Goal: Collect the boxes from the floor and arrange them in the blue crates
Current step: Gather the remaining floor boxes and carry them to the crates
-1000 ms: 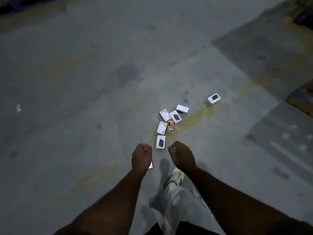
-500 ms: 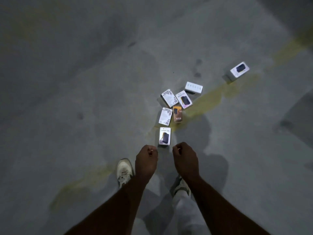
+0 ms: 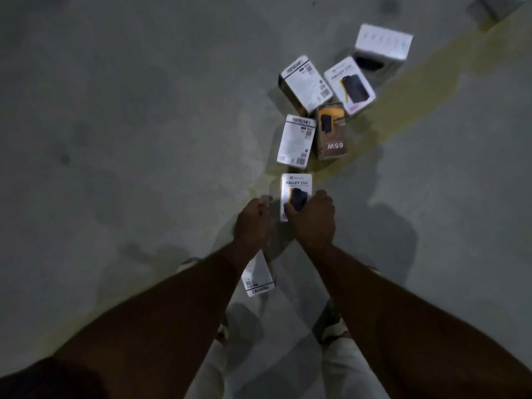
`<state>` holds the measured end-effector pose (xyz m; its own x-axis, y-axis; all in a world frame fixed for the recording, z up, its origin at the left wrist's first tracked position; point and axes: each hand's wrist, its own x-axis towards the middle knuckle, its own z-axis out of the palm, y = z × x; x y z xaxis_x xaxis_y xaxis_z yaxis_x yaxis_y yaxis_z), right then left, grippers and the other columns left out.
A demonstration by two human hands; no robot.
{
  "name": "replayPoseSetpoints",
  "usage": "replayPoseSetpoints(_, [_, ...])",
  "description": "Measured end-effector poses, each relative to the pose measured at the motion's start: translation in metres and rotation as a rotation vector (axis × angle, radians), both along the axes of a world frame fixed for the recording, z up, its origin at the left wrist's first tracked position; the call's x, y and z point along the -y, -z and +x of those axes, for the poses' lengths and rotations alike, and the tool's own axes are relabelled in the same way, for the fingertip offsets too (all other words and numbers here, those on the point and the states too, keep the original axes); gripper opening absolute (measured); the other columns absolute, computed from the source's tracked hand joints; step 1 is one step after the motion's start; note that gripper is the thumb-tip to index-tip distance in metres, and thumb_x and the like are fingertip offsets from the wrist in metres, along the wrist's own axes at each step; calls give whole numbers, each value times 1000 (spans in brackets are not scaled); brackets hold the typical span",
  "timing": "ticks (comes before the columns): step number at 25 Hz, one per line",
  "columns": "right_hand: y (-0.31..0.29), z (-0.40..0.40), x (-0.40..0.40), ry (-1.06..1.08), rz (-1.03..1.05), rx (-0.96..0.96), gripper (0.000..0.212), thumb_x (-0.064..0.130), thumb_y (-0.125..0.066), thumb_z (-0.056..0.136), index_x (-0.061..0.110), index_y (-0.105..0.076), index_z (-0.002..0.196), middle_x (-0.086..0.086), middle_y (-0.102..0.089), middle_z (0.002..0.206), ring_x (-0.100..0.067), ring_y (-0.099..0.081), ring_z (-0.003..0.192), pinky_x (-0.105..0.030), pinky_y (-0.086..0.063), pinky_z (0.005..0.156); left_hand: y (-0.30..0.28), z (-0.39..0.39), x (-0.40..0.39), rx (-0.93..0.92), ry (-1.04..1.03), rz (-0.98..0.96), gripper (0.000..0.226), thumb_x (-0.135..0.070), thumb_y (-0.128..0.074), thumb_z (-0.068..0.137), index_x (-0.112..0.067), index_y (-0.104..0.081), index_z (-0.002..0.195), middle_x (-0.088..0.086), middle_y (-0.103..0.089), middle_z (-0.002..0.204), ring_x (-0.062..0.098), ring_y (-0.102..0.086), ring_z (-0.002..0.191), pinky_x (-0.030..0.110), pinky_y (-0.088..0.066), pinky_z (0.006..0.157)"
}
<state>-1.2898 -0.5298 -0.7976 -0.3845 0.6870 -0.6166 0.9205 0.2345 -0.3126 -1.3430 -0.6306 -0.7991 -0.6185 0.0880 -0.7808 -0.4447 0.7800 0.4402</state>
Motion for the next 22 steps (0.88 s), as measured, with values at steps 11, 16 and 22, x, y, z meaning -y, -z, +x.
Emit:
replayPoseSetpoints(11, [33,-6,13,137,-178,-145,79,54,-79,67,12,-46,125,-8,-60,118,-26,-62,109,-41,-53,86,32,-22,3,295,-370,265,43,-45,-75,83,-16,-70,115,3,-76,107,14,-72,89,24,-56,67])
replayPoseSetpoints(16, [-8,23,34,118,-458,-405,30,37,-70,87,29,-55,112,13,-64,102,2,-64,92,-14,-48,75,12,-16,18,295,-506,316,49,-37,-81,79,-11,-70,119,14,-76,108,31,-73,96,39,-62,71])
replayPoseSetpoints(22, [8,70,52,95,-402,-79,35,23,-56,96,5,-51,125,-6,-65,96,-26,-64,99,-24,-39,79,6,15,90,274,-682,195,31,-42,-71,87,-18,-73,106,10,-74,108,33,-68,105,57,-52,98])
